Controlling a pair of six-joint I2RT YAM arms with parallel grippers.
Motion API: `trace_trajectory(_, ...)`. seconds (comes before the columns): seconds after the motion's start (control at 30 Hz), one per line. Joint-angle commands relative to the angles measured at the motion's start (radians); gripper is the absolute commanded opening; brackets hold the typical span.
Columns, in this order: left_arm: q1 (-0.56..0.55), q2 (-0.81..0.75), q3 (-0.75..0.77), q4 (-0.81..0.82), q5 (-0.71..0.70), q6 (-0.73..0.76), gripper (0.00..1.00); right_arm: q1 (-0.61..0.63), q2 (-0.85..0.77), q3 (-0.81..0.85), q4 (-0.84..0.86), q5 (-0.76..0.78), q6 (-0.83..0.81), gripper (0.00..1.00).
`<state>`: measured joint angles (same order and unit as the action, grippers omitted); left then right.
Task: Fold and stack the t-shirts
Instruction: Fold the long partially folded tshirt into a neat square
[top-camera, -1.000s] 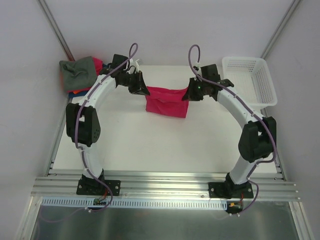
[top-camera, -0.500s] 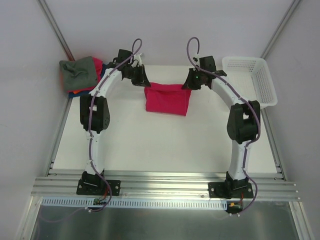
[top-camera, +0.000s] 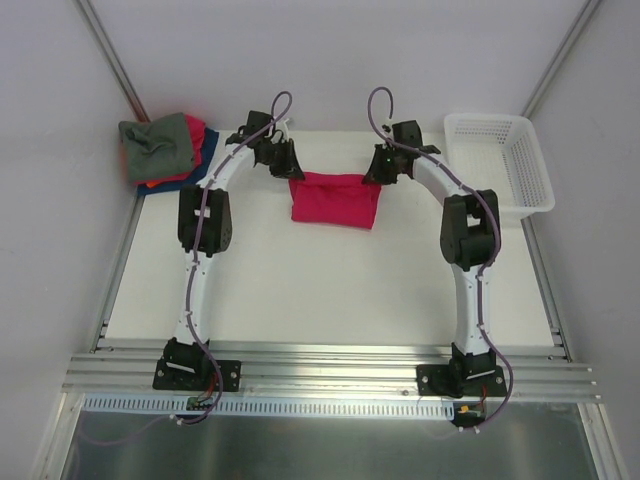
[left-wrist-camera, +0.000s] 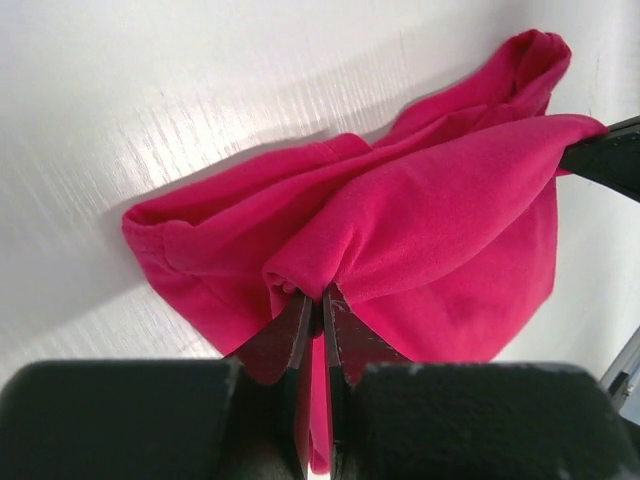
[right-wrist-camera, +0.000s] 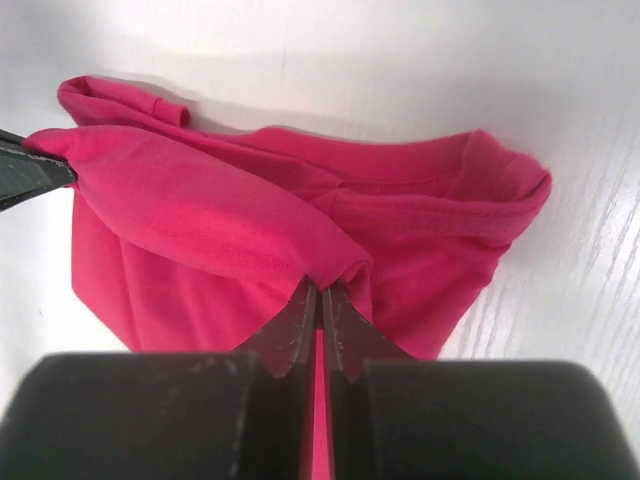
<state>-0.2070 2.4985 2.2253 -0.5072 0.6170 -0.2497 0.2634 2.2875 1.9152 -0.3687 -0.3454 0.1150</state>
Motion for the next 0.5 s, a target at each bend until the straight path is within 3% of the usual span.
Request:
trace_trajectory(0.0,0.015,0.013,0.074,0.05,-0.017,0.009,0.0,-0.009,0.007,0.077,0.043,0.006,-0.003,0.01)
trace_trajectory(0.03,0.015,0.019,0.079,0.053,-0.031,0.006,0.01,-0.009,0.016,0.085,0.045,0.005,-0.003,0.0)
trace_trajectory(0.07,0.015,0.017,0.08,0.053,-0.046,0.001,0.13,-0.009,0.02,0.088,0.045,0.005,-0.003,0.01)
trace_trajectory(0.1,0.014,0.011,0.077,0.053,-0.065,-0.002,0.48,-0.009,0.018,0.09,0.04,0.022,-0.002,0.1)
trace_trajectory(0.17,0.012,-0.033,0.063,0.052,-0.092,0.006,0.78,-0.009,-0.012,0.084,0.03,0.048,0.0,0.26)
trace_trajectory(0.2,0.012,-0.058,0.041,0.05,-0.1,0.001,0.99,-0.007,-0.029,0.081,0.025,0.065,-0.011,0.44)
trace_trajectory(0.3,0.009,-0.185,-0.018,0.05,-0.134,0.012,0.99,0.005,-0.126,0.062,-0.001,0.082,-0.058,0.7)
trace_trajectory(0.47,0.014,-0.381,-0.116,0.05,-0.146,-0.005,0.99,0.039,-0.281,-0.013,-0.025,0.062,-0.054,0.72)
